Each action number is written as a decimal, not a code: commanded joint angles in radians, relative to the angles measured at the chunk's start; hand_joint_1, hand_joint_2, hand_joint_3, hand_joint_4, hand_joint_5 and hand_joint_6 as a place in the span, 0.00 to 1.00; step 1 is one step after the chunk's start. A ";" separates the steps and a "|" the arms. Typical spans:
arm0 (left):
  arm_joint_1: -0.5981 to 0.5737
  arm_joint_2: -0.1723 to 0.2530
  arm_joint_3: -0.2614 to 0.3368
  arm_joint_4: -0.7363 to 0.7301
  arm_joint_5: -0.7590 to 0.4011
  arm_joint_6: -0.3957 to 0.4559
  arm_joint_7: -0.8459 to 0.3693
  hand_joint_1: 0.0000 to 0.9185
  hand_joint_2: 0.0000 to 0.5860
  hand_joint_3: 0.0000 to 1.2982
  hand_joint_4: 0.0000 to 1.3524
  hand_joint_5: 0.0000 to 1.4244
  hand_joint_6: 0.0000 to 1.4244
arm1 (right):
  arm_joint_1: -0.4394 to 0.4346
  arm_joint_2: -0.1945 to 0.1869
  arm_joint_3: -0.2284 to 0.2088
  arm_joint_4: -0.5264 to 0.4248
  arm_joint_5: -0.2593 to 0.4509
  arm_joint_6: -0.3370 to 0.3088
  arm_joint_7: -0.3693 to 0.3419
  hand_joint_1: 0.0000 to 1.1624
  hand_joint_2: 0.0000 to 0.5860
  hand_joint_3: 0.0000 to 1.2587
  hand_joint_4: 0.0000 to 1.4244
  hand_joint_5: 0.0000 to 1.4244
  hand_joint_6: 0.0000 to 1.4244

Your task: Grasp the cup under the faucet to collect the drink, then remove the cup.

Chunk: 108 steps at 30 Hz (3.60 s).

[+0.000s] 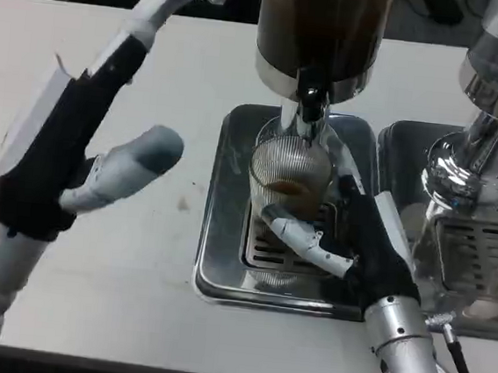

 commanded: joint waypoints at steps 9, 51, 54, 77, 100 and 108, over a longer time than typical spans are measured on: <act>0.161 0.030 0.048 0.212 0.137 -0.035 0.102 0.00 0.22 0.00 0.00 0.00 0.00 | -0.004 0.010 -0.006 0.023 0.005 -0.052 -0.016 0.62 0.33 0.00 0.00 0.00 0.00; 0.201 0.087 -0.052 0.496 0.210 -0.098 0.221 0.00 0.22 0.00 0.00 0.00 0.00 | -0.096 0.086 0.031 0.197 -0.065 -0.133 -0.170 0.77 0.29 0.00 0.07 0.11 0.20; 0.204 0.086 -0.050 0.489 0.204 -0.094 0.221 0.00 0.22 0.00 0.00 0.00 0.00 | -0.100 0.089 0.034 0.212 -0.062 -0.130 -0.165 0.78 0.30 0.00 0.09 0.13 0.23; 0.249 0.091 -0.035 0.432 0.182 -0.072 0.220 0.00 0.22 0.00 0.00 0.00 0.00 | -0.142 0.126 0.024 0.310 -0.066 -0.167 -0.249 0.87 0.34 0.31 0.31 0.32 0.43; 0.249 0.070 -0.058 0.422 0.184 -0.064 0.216 0.00 0.22 0.00 0.00 0.00 0.00 | -0.142 0.128 0.015 0.297 -0.088 -0.219 -0.393 0.98 0.13 0.60 0.54 0.62 0.82; 0.247 0.068 -0.060 0.429 0.185 -0.066 0.216 0.00 0.22 0.00 0.00 0.00 0.00 | -0.137 0.122 0.020 0.291 -0.101 -0.223 -0.396 0.98 0.11 0.62 0.56 0.64 0.86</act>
